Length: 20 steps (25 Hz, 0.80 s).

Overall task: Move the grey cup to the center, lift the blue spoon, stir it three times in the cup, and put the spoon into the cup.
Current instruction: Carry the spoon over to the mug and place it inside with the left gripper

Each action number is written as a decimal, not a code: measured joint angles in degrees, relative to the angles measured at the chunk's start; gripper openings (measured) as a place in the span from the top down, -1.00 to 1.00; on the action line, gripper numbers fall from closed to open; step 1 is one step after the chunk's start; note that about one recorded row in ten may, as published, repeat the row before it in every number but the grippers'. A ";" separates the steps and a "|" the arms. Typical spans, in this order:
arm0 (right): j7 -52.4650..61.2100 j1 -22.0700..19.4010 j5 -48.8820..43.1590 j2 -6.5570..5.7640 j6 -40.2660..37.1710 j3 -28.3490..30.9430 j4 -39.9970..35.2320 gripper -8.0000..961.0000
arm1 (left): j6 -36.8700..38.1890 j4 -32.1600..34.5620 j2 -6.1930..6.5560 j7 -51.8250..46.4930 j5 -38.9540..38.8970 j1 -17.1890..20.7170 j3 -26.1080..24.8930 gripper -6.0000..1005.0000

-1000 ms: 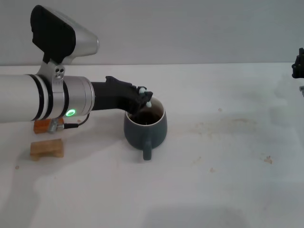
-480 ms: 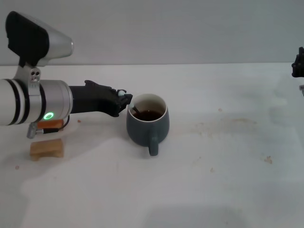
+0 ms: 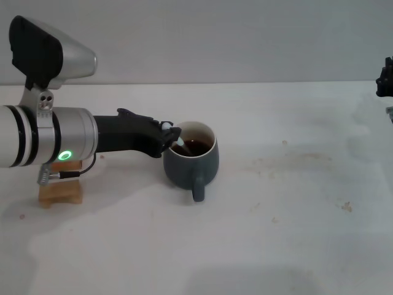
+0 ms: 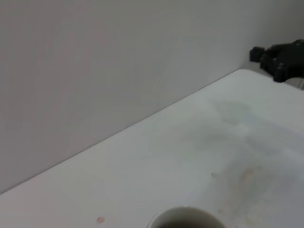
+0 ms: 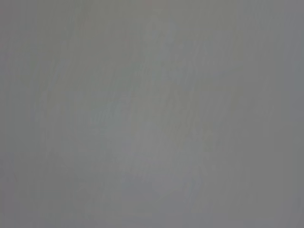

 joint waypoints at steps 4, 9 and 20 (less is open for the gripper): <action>0.01 -0.21 0.00 0.05 0.00 0.00 -0.01 0.86 | 0.74 0.26 -0.01 0.65 -1.55 -0.57 1.05 0.70; 0.00 -0.24 0.00 0.06 0.00 0.00 -0.01 0.86 | 3.30 2.57 -0.07 1.31 -1.63 -2.37 1.50 0.70; 0.00 -0.24 0.08 0.03 0.00 0.06 0.03 0.86 | 6.90 7.76 0.22 2.87 -1.61 -3.17 -1.20 0.70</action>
